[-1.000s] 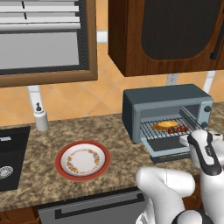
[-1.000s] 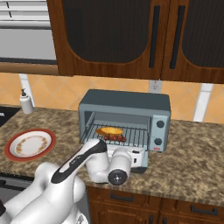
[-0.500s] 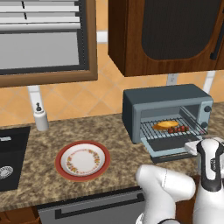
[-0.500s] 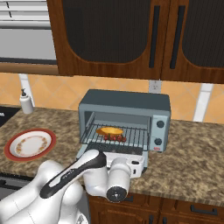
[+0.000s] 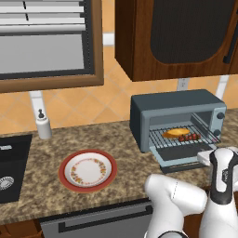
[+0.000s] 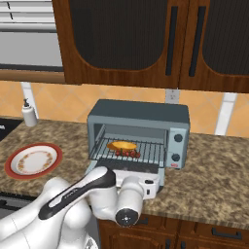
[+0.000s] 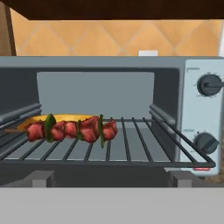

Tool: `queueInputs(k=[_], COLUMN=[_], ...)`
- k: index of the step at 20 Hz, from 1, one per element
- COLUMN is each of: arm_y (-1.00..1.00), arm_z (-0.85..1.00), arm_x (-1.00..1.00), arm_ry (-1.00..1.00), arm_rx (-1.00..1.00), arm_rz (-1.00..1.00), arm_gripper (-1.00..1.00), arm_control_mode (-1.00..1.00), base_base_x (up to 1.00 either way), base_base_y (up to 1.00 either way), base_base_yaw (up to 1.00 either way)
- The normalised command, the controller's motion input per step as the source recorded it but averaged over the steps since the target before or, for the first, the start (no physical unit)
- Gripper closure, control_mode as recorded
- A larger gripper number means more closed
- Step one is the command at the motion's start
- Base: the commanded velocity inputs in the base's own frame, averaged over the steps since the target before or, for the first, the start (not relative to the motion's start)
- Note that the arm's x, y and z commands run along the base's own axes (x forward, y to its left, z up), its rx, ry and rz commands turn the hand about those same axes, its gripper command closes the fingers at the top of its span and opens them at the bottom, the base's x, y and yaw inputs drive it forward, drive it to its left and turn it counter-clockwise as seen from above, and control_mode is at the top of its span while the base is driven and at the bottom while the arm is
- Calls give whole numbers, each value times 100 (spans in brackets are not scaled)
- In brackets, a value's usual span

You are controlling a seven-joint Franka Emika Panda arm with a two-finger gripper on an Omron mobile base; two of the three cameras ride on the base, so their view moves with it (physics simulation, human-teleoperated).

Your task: Pick up the kebab skewer and baguette bread, and place them inside the toaster oven. Close the toaster oven door and start by setting the timer.

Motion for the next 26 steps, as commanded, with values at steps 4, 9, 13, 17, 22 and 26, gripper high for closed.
queueInputs(k=[4, 9, 13, 17, 22, 26], arm_y=[16, 5, 0, 0, 0, 0], arm_z=[-6, -2, -18, -18, -1, -10], arm_x=[13, 19, 8, 6, 11, 6], arm_ry=[5, 5, 7, 1, 0, 0], arm_rx=[0, 0, 0, 0, 0, 0], arm_rz=[0, 0, 0, 0, 0, 0], arm_gripper=[-100, -100, -100, -100, -100, -100], arm_control_mode=[-100, -100, -100, -100, -100, -100], base_base_x=[0, 0, 0, 0, 0, 0], base_base_y=[0, 0, 0, 0, 0, 0], base_base_yaw=[0, 0, 0, 0, 0, 0])
